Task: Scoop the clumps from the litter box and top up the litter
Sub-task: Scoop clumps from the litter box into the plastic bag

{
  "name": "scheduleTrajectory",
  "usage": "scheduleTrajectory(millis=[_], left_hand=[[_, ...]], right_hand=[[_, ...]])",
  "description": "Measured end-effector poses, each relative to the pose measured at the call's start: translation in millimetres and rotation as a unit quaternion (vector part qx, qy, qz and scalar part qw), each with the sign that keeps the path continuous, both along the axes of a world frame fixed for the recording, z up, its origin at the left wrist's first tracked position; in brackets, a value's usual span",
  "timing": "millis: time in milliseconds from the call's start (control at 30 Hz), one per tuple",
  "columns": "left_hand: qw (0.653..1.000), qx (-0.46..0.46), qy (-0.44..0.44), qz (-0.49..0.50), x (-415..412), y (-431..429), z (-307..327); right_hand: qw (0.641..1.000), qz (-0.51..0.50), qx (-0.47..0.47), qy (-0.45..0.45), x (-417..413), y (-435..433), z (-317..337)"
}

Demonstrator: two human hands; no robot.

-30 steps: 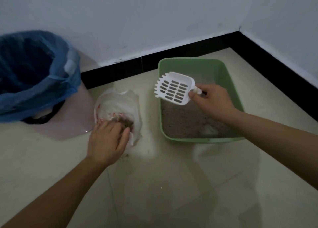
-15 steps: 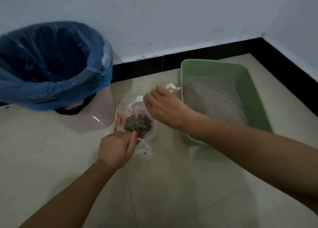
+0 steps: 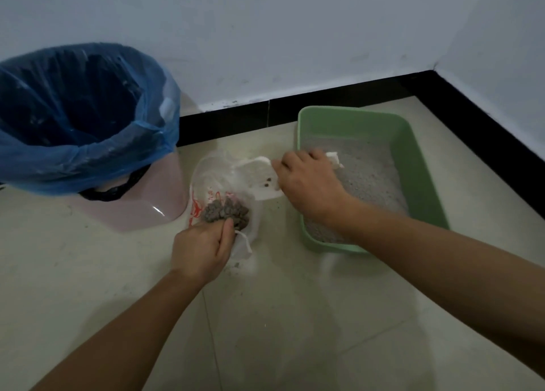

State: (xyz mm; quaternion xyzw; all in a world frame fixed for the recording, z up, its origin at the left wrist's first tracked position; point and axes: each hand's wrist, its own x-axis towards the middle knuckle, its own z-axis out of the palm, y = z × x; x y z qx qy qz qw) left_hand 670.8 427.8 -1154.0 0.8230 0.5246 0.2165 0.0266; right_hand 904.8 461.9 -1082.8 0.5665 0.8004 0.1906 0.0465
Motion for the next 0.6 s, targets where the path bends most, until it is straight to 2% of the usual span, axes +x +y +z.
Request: scheduleTrajectory(millis=[67,133,200,267,400,533,600], left_hand=[[1.0,-0.002,0.0,0.003,11,1,2],[1.0,-0.003,0.001,0.004,26,3,7],[1.0,-0.013,-0.004,0.008,44,5,11],[0.999,-0.025,-0.022,0.013,66,6,16],[0.995,-0.079,-0.06,0.025,115,9,18],[0.971,-0.206,-0.113,0.043,161,7,10],[0.973,-0.195,-0.112,0.056,166,6,9]], right_hand=[[0.976,-0.109,-0.053,0.182,11,0,7],[0.915,-0.178,-0.102,0.346,29,-1,15],[0.861,-0.209,-0.126,0.447,49,-8,23],[0.837,-0.216,-0.12,0.488,72,-19,30],[0.819,-0.229,-0.09,0.518,114,-46,32],[0.819,-0.253,-0.091,0.507,145,-67,22],[0.816,-0.254,-0.095,0.511,153,-71,19]])
